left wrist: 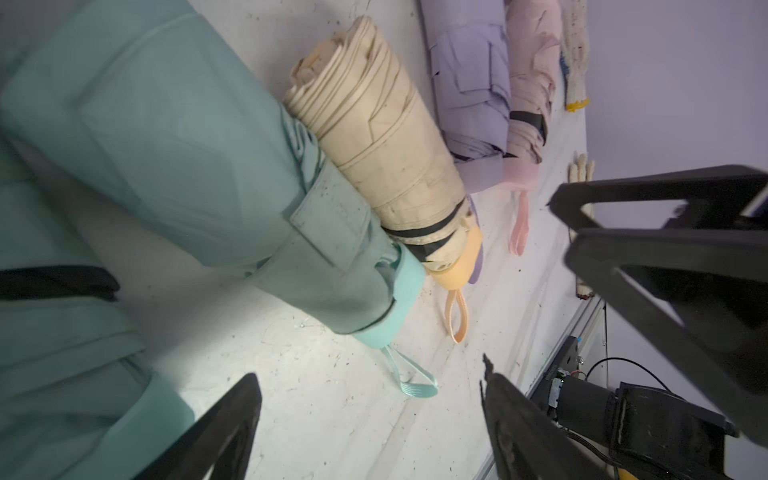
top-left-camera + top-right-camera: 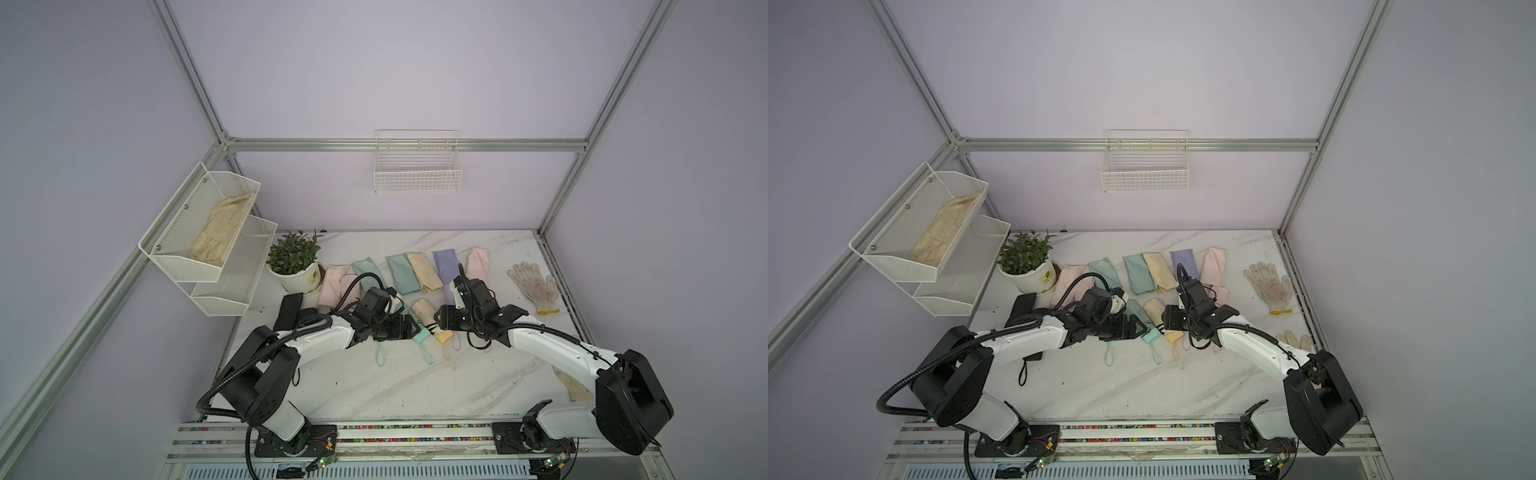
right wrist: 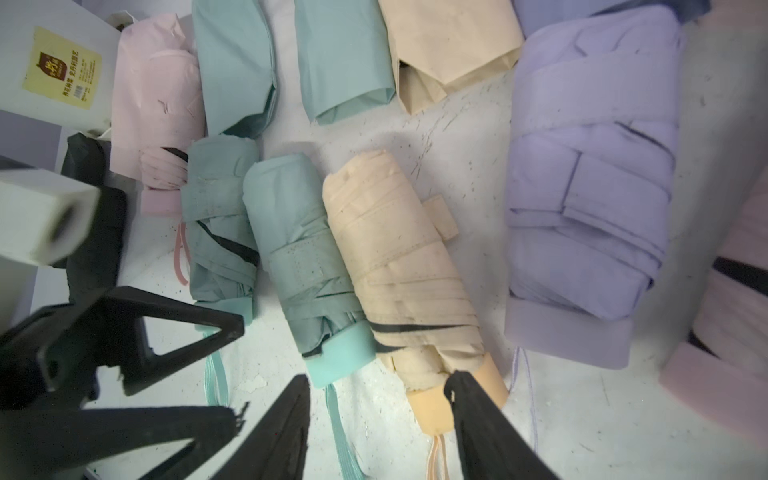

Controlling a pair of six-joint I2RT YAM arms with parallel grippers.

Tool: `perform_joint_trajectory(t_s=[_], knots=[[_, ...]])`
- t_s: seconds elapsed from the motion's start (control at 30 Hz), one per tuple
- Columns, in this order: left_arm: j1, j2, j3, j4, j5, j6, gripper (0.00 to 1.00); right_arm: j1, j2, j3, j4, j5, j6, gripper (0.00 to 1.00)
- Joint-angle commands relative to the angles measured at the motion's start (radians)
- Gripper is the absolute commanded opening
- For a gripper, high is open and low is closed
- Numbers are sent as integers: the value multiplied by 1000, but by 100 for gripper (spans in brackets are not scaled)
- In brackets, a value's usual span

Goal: Take umbrellas out of sleeves
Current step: Adjust the umbrella at the center of the board.

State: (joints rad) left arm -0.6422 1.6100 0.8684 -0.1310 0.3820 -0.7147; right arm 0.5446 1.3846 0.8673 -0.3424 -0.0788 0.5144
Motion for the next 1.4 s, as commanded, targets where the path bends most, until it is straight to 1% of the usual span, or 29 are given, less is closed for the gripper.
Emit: perform_joint_trajectory(t_s=[0.0,0.23,0.37,0.7,0.87,0.93,1.07,1.13,1.27,1.37], knots=[[-4,47,128,3,0,18,83,2,61,55,-15,32,-3,58],[-2,156,231,-57,-20,52,83,-22,135,112,-14,55,-23,58],[1,210,279,-80,-19,73,83,-51,164,118,-3,8,-28,58],[19,284,372,-112,-5,97,83,-64,221,96,63,-76,-16,58],[41,285,379,-127,-17,112,83,-64,226,62,96,-119,7,58],[54,276,373,-133,-15,116,83,-64,218,38,123,-150,22,57],[72,250,360,-147,-27,129,83,-64,202,1,162,-171,48,56],[75,231,355,-155,-29,131,81,-64,187,-7,164,-168,51,54],[72,184,339,-151,-4,117,77,-64,138,-16,166,-168,52,48],[60,142,319,-144,2,112,73,-64,81,-22,149,-133,44,47]])
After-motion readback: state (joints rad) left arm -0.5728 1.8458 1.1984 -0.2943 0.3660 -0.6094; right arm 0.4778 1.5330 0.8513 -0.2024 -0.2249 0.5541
